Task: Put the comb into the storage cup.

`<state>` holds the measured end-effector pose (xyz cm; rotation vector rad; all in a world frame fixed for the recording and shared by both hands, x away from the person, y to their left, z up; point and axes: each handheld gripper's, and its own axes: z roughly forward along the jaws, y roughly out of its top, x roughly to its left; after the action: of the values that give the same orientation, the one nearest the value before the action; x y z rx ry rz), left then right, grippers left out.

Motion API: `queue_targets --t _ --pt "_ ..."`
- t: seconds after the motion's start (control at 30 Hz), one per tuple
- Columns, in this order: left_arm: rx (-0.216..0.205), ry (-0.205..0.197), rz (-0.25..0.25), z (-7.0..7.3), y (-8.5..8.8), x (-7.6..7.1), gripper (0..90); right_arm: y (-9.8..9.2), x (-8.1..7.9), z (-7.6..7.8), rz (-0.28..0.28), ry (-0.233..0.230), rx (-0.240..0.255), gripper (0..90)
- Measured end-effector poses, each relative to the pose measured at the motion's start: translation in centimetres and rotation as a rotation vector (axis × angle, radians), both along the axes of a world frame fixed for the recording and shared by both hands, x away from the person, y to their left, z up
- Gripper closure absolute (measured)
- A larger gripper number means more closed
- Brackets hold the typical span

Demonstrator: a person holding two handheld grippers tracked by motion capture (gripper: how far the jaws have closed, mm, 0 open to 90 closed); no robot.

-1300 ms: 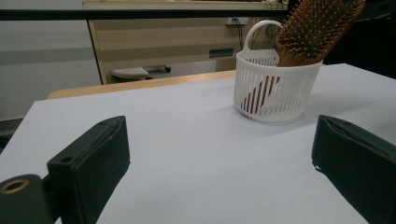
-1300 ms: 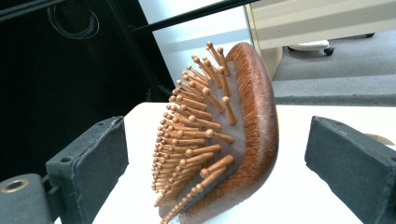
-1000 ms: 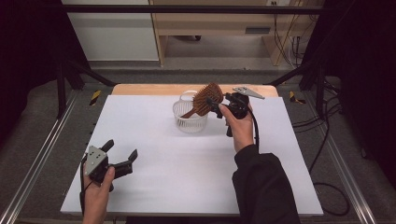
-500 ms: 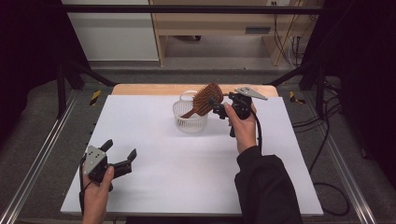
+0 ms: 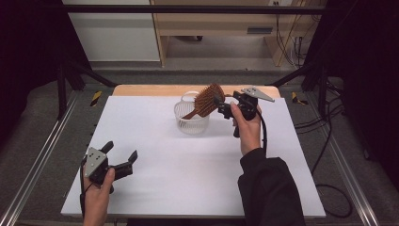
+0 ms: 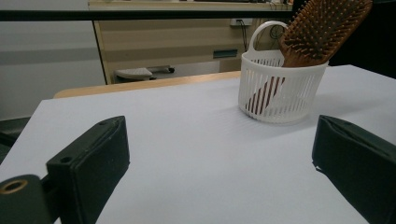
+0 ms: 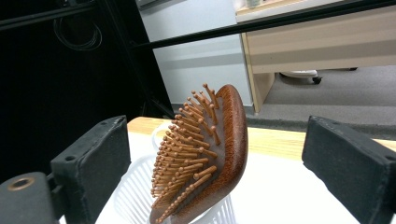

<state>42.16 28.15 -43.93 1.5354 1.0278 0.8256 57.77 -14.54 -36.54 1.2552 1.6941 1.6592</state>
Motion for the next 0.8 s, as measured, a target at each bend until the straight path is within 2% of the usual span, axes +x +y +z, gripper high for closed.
queue_targets --t 0.3,0.53,0.8 --pt "-0.001 -0.001 0.001 0.0 0.0 0.0 4.1 0.0 -0.4 0.4 -0.008 -0.053 -0.033 11.0" --pt "-0.003 0.0 0.002 0.0 0.1 0.0 4.1 -0.4 -0.9 0.9 -0.018 -0.08 -0.029 11.1" --pt "-0.004 0.0 0.005 0.0 0.2 0.0 4.1 -0.9 -1.6 1.7 -0.035 -0.127 -0.044 7.4"
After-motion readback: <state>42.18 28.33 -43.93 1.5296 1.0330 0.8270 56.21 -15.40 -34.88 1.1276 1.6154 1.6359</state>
